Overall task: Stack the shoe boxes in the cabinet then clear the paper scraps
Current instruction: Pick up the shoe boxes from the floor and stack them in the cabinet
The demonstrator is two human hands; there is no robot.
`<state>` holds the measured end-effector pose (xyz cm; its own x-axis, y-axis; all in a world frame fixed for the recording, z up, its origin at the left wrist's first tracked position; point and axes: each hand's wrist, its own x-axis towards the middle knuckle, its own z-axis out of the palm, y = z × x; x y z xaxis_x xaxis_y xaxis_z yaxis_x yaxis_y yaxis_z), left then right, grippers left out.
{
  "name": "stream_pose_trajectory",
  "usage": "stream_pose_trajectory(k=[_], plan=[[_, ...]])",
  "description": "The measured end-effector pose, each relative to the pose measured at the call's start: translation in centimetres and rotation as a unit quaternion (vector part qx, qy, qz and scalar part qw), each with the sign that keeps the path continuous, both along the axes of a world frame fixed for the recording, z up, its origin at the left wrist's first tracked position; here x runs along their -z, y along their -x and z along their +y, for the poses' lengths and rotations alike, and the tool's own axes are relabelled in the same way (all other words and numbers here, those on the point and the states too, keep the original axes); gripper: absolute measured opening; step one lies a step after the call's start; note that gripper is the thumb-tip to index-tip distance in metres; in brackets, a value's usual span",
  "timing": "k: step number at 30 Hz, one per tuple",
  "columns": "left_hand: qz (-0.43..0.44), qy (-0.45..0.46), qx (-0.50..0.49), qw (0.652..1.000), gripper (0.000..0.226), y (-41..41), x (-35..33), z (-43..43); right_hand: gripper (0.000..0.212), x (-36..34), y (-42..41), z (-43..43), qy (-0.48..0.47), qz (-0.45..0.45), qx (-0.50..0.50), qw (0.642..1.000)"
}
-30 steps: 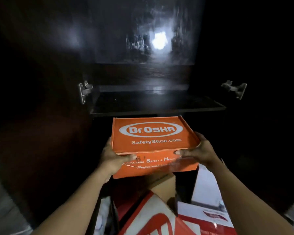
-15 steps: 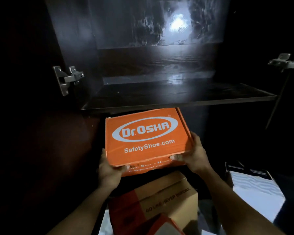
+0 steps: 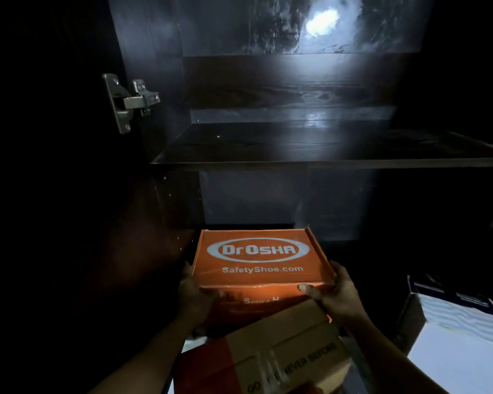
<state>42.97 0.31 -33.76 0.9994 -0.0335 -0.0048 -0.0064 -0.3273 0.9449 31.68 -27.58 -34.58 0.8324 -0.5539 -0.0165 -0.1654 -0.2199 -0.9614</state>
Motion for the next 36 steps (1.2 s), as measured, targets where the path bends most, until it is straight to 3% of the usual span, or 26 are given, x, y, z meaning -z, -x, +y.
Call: stream_pose_trajectory(k=[2,5,9,12,14,17,20,24,27,31,36], plan=[[-0.006,-0.004,-0.003,1.000,0.097,-0.2,0.8,-0.1,0.091,0.5,-0.3,-0.3,-0.001,0.021,-0.008,1.000],[-0.033,-0.049,-0.001,0.998,0.100,-0.7,2.0,-0.6,0.100,0.4,-0.9,-0.2,0.012,0.037,-0.002,0.999],[-0.044,-0.175,0.029,0.983,0.068,0.4,0.0,-0.8,0.086,0.3,-1.4,0.2,0.014,0.052,0.007,0.999],[-0.064,-0.237,0.037,0.969,0.055,-0.3,1.3,-0.3,0.101,0.5,-1.9,0.5,0.089,0.103,0.054,0.989],[-0.060,-0.253,0.043,0.965,0.051,-0.6,1.8,-0.4,0.099,0.8,-2.1,0.5,0.093,0.109,0.064,0.988],[-0.060,-0.210,0.024,0.976,0.065,-0.3,1.4,-1.2,0.102,1.4,-2.4,0.4,0.061,0.064,0.104,0.991],[-0.053,-0.134,-0.012,0.990,0.088,-0.4,1.0,-1.8,0.082,0.6,-2.3,1.0,0.008,0.062,0.127,0.990],[-0.012,-0.094,-0.036,0.995,0.078,-1.5,1.0,-2.4,0.058,-0.3,-2.9,1.4,0.010,0.046,0.083,0.995],[0.039,-0.081,-0.032,0.995,0.068,-1.5,0.0,-3.3,0.053,-0.3,-3.0,1.7,-0.003,0.056,0.050,0.997],[0.076,-0.056,-0.011,0.995,0.085,-3.3,0.0,-3.7,0.060,-0.8,-2.9,1.0,-0.071,0.071,0.002,0.995],[0.057,-0.077,0.000,0.995,0.095,-0.6,-1.8,-3.8,0.042,-3.4,-0.8,1.5,-0.040,0.045,-0.015,0.998]])
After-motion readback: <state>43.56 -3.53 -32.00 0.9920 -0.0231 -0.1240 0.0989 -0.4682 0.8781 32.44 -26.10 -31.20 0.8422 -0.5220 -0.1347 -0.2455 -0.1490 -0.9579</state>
